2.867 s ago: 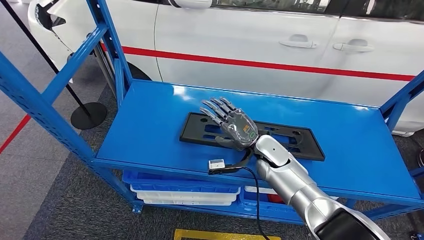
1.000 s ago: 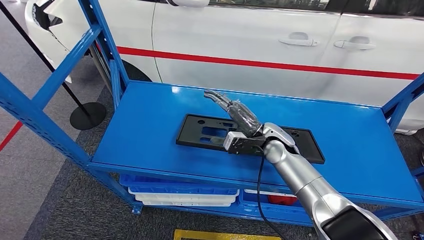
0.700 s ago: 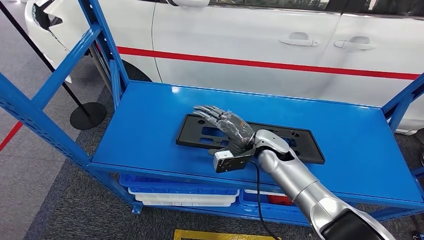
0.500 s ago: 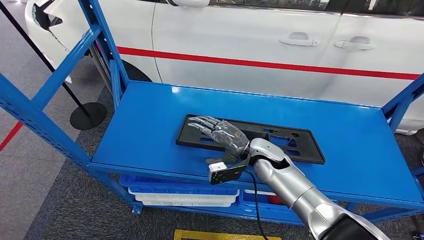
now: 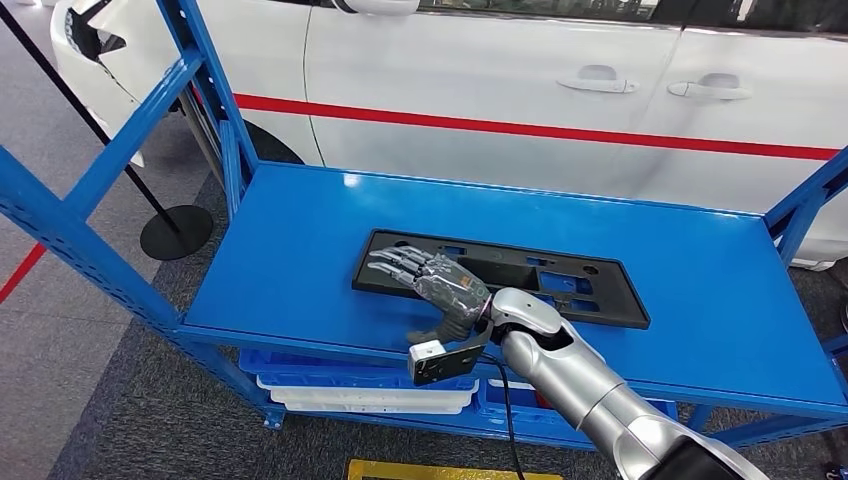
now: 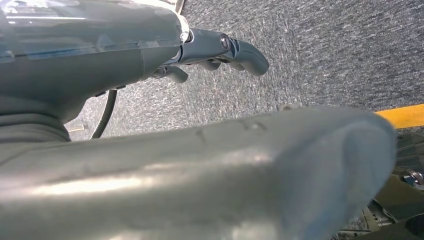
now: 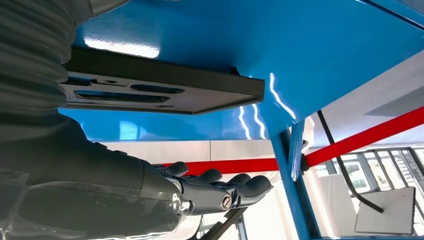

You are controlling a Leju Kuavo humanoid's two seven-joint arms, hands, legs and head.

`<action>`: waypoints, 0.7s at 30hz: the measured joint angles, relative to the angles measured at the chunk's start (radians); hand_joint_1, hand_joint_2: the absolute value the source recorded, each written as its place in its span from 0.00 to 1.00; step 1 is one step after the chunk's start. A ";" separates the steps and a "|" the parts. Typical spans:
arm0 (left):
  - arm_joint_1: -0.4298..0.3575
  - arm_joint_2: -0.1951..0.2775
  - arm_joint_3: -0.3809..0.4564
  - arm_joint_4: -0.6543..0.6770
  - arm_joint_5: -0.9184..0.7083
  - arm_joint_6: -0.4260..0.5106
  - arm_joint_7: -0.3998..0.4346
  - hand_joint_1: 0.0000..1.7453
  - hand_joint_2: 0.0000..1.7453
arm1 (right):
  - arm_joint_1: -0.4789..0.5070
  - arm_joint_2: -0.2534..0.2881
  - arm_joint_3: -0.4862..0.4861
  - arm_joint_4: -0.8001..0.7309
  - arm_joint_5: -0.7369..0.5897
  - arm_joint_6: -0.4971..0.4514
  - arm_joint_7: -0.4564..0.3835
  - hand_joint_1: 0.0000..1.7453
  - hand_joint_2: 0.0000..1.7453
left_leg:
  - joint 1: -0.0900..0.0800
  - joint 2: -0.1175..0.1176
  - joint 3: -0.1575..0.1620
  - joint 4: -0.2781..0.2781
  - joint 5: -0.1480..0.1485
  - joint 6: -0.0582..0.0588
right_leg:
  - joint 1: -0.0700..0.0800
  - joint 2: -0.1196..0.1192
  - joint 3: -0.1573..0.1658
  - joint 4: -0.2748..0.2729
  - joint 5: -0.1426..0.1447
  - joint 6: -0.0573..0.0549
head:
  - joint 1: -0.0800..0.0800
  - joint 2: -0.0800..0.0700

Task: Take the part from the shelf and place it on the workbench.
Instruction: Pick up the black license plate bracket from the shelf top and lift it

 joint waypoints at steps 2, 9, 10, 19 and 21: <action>0.000 0.000 0.000 0.000 0.000 0.000 0.000 0.00 0.00 | 0.003 0.001 0.000 -0.004 0.008 0.002 0.002 0.00 1.00 | 0.000 0.000 0.001 0.000 0.000 0.000 | 0.000 0.000 0.001 0.000 0.000 0.000 | 0.000 0.000; 0.000 0.000 0.000 0.000 -0.007 -0.004 -0.002 0.00 0.00 | 0.043 0.010 0.000 -0.024 0.129 -0.109 0.049 0.00 1.00 | 0.000 0.000 0.002 0.000 -0.002 -0.001 | 0.000 0.000 0.002 0.000 -0.001 0.000 | 0.000 0.000; 0.000 0.000 0.000 0.000 -0.009 -0.004 -0.002 0.00 0.00 | 0.049 0.013 0.000 -0.024 0.146 -0.131 0.053 0.00 1.00 | 0.000 0.000 0.002 0.000 -0.002 -0.001 | 0.000 0.000 0.003 0.000 -0.002 0.000 | 0.000 0.000; -0.001 0.000 0.000 0.000 -0.021 -0.003 -0.002 0.00 0.00 | 0.070 0.043 -0.002 -0.003 0.233 -0.226 0.073 0.00 1.00 | 0.000 0.000 0.003 0.000 -0.003 -0.002 | 0.000 0.000 0.003 0.000 -0.003 -0.001 | 0.000 0.000; -0.001 0.000 0.000 0.000 -0.023 -0.001 -0.002 0.00 0.00 | 0.070 0.049 -0.004 0.008 0.248 -0.253 0.076 0.00 1.00 | 0.000 0.000 0.004 0.000 -0.003 -0.002 | 0.000 0.000 0.004 0.000 -0.003 -0.002 | 0.000 0.000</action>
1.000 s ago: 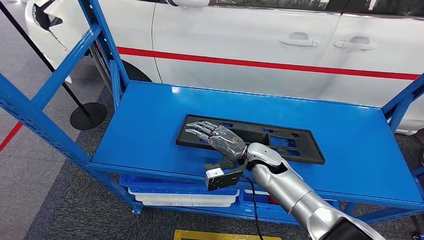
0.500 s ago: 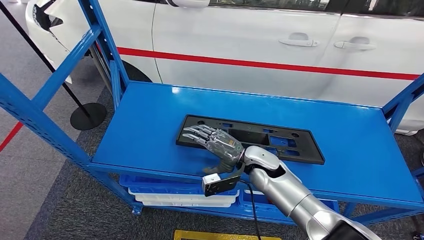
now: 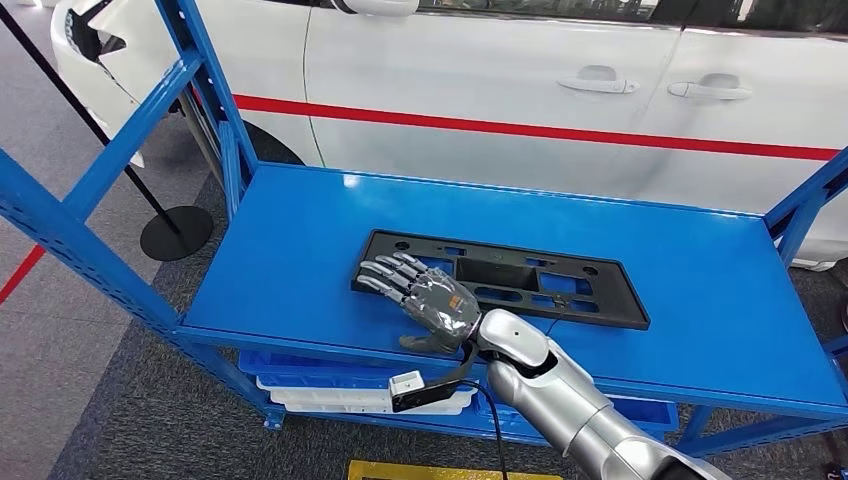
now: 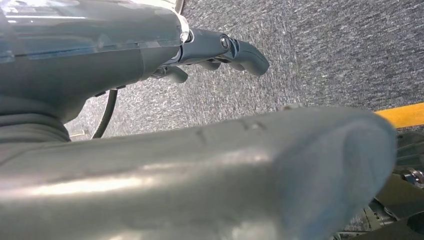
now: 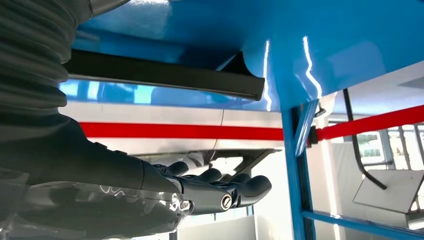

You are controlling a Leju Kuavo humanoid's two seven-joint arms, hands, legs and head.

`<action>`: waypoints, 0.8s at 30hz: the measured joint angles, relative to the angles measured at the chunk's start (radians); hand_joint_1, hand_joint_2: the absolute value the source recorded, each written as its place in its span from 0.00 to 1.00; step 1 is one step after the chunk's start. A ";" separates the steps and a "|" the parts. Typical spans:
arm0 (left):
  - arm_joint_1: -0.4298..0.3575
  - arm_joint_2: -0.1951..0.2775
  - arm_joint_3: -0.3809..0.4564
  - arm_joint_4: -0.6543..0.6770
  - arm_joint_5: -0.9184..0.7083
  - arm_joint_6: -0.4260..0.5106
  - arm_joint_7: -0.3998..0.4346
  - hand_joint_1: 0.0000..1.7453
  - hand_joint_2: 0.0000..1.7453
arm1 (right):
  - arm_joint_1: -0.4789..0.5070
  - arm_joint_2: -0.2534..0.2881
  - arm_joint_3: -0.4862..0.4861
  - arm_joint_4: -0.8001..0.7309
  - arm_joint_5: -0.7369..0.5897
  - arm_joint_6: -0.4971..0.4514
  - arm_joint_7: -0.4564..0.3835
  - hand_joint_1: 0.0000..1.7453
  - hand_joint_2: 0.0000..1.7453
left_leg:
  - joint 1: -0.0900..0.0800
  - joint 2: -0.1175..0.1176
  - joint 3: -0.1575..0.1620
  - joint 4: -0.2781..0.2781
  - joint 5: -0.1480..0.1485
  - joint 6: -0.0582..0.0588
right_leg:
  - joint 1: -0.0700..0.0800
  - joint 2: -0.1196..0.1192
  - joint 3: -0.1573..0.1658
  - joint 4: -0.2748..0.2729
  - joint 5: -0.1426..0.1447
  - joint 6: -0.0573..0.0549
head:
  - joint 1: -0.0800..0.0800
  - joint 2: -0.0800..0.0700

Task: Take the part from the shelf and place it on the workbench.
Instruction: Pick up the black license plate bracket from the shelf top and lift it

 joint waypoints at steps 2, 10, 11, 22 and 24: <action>0.000 0.000 0.000 0.000 -0.001 0.002 -0.001 0.00 0.00 | 0.000 0.006 -0.001 0.017 0.017 -0.033 0.003 0.00 1.00 | 0.000 0.000 0.000 0.000 0.000 0.000 | 0.000 0.000 0.000 0.000 0.000 0.000 | 0.000 0.000; -0.002 0.000 0.000 0.000 -0.001 0.007 -0.007 0.00 0.00 | 0.006 0.030 -0.007 0.092 0.051 -0.123 0.017 0.00 1.00 | 0.000 0.000 0.001 0.000 -0.001 0.000 | 0.000 0.000 0.001 0.000 0.000 0.000 | 0.000 0.000; -0.002 0.000 0.000 0.000 0.000 0.007 -0.008 0.00 0.00 | 0.006 0.034 -0.008 0.104 0.055 -0.130 0.020 0.00 1.00 | 0.000 0.000 0.001 0.000 -0.001 0.000 | 0.000 0.000 0.001 0.000 -0.001 0.000 | 0.000 0.000; -0.003 0.000 0.001 0.000 -0.002 0.007 -0.017 0.00 0.00 | -0.034 0.069 -0.052 0.281 0.101 -0.233 0.060 0.00 1.00 | 0.000 0.000 0.002 0.000 -0.001 0.000 | 0.000 0.000 0.002 0.000 -0.001 -0.001 | 0.000 0.000; -0.003 0.000 0.001 0.000 -0.002 0.007 -0.018 0.00 0.00 | -0.043 0.072 -0.057 0.302 0.103 -0.238 0.060 0.00 1.00 | 0.000 0.000 0.003 0.000 -0.001 0.000 | 0.000 0.000 0.003 0.000 -0.001 -0.001 | 0.000 0.000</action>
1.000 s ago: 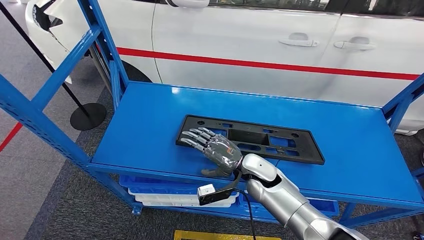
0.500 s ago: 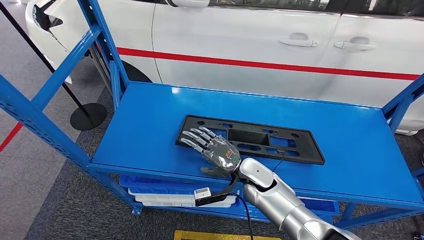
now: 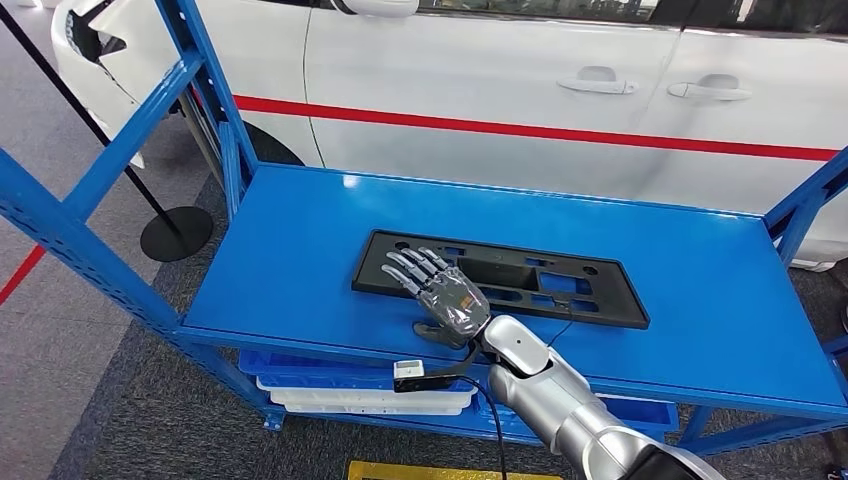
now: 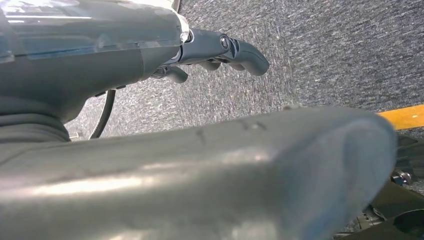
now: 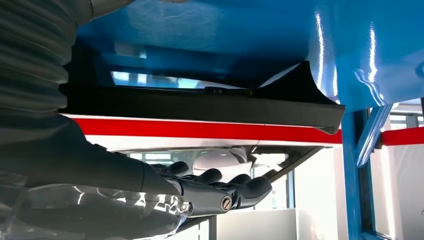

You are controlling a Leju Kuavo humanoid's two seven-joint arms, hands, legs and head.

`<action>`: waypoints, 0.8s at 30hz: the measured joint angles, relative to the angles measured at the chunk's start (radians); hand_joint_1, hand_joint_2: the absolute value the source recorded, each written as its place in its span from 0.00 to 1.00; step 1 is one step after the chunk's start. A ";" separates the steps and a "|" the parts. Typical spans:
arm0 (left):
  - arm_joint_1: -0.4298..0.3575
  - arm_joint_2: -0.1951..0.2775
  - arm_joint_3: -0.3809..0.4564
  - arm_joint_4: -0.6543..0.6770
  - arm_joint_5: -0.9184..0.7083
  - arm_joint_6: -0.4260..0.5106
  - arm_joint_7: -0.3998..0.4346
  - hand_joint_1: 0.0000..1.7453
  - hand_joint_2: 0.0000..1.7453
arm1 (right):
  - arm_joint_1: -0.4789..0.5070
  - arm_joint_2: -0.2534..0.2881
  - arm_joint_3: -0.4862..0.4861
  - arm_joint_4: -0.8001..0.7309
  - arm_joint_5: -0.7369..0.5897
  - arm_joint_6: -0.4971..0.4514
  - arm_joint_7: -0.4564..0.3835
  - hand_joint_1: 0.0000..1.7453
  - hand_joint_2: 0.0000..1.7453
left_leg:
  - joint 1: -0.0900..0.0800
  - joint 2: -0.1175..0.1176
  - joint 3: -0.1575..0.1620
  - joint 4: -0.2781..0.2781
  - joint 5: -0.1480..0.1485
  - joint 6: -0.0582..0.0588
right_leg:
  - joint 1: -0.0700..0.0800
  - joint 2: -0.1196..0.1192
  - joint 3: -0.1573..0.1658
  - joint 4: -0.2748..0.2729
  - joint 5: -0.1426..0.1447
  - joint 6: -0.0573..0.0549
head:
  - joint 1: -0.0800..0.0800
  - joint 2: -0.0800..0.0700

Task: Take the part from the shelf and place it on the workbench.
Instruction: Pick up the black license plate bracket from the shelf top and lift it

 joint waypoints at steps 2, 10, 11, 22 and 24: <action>0.000 0.000 0.000 0.000 0.000 0.000 0.000 0.00 0.00 | -0.006 0.003 -0.004 0.014 0.002 -0.004 0.001 0.00 1.00 | 0.000 0.000 0.001 0.000 0.000 0.000 | 0.000 0.000 0.000 0.000 0.000 0.000 | 0.000 0.000; 0.000 0.000 0.001 0.000 -0.003 0.000 -0.003 0.00 0.00 | -0.032 0.012 -0.036 0.092 0.037 -0.064 0.028 0.00 1.00 | 0.000 0.000 0.002 0.000 0.000 0.000 | 0.000 0.000 0.002 0.000 0.000 0.000 | 0.000 0.000; 0.000 0.000 0.002 0.000 -0.001 0.000 -0.003 0.00 0.00 | -0.037 0.013 -0.041 0.104 0.041 -0.068 0.028 0.00 1.00 | 0.000 0.000 0.002 0.000 0.000 0.000 | 0.000 0.000 0.002 0.000 0.000 0.000 | 0.000 0.000; 0.001 0.000 0.015 0.000 0.006 0.002 -0.016 0.00 0.00 | -0.086 0.035 -0.079 0.178 0.151 -0.078 0.095 0.00 1.00 | 0.000 0.000 0.004 0.000 0.000 0.000 | 0.000 0.000 0.004 0.000 0.000 0.000 | 0.000 0.000; 0.001 0.000 0.015 0.000 0.004 0.000 -0.018 0.00 0.00 | -0.088 0.035 -0.093 0.173 0.234 -0.080 0.149 0.00 1.00 | 0.000 0.000 0.004 0.000 0.000 0.000 | 0.000 0.000 0.004 0.000 0.000 0.000 | 0.000 0.000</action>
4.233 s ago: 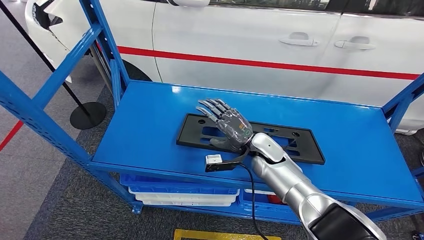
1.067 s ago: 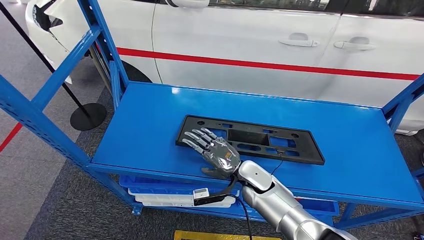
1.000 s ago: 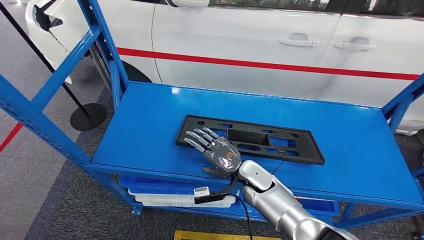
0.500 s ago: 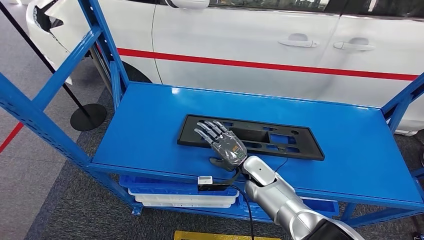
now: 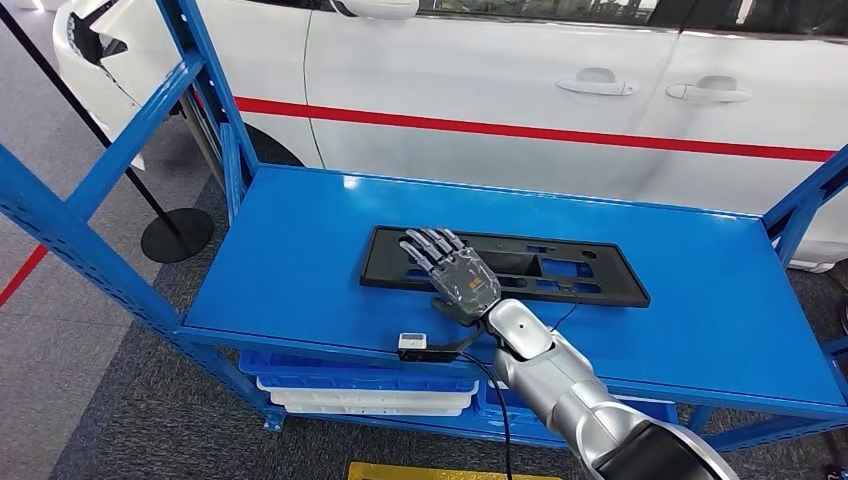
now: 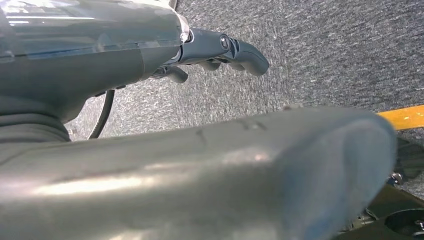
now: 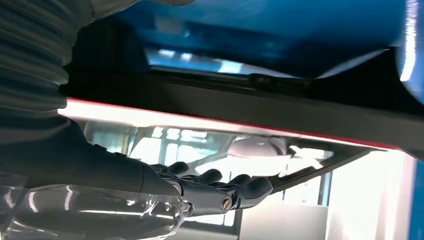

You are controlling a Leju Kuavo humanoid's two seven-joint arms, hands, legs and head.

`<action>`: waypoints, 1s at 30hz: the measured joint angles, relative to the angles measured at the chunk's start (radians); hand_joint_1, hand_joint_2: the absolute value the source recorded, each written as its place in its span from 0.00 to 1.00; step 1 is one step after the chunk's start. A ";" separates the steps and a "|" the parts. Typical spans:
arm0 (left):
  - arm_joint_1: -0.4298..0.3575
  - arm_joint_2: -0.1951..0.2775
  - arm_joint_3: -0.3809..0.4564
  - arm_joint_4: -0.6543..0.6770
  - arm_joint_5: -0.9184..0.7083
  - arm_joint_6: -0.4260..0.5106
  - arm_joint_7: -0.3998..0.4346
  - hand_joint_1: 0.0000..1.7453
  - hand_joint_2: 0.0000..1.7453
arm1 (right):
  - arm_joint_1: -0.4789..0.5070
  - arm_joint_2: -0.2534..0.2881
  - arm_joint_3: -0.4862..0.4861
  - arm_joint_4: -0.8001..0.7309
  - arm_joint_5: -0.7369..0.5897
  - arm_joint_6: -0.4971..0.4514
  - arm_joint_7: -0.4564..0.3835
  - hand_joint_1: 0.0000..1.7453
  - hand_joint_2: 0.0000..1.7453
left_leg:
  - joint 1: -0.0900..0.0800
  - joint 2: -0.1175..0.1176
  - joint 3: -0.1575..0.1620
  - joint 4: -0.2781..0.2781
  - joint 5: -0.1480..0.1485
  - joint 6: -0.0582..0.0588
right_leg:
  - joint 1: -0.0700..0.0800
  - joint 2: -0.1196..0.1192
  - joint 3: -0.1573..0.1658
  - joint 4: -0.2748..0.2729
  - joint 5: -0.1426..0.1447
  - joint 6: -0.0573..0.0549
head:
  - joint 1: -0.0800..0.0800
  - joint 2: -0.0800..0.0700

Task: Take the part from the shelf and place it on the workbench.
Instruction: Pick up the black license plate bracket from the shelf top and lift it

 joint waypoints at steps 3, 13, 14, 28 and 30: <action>0.000 0.000 0.000 0.000 -0.002 -0.001 0.000 0.00 0.00 | 0.001 0.000 -0.024 -0.015 0.096 -0.001 0.060 0.00 1.00 | 0.000 0.000 0.000 0.000 0.000 0.000 | 0.000 0.000 0.000 0.000 0.000 0.000 | 0.000 0.000; 0.001 0.000 0.000 0.000 -0.029 -0.009 -0.004 0.00 0.00 | 0.035 -0.018 -0.037 -0.101 0.277 -0.001 0.291 0.00 1.00 | 0.000 0.000 0.000 0.000 -0.001 0.000 | 0.000 0.000 0.000 0.000 0.000 0.000 | 0.000 0.000; 0.001 0.000 0.000 0.000 -0.031 -0.010 -0.005 0.00 0.00 | 0.038 -0.025 -0.028 -0.113 0.277 -0.001 0.317 0.00 1.00 | 0.000 0.000 0.000 0.000 -0.001 0.000 | 0.000 0.000 0.000 0.000 0.000 0.000 | 0.000 0.000; 0.000 0.000 0.000 0.000 -0.033 -0.016 -0.027 0.00 0.00 | 0.057 -0.055 0.038 -0.169 0.277 0.000 0.395 0.23 1.00 | 0.000 0.001 0.000 0.000 -0.002 -0.001 | 0.000 0.001 0.000 0.000 -0.001 -0.001 | 0.000 0.000; 0.000 0.000 0.000 0.000 -0.032 -0.016 -0.029 0.00 0.00 | 0.058 -0.055 0.038 -0.169 0.277 0.000 0.390 0.73 1.00 | 0.000 0.001 0.000 0.000 -0.002 -0.001 | 0.000 0.001 0.000 0.000 -0.001 -0.001 | 0.000 0.000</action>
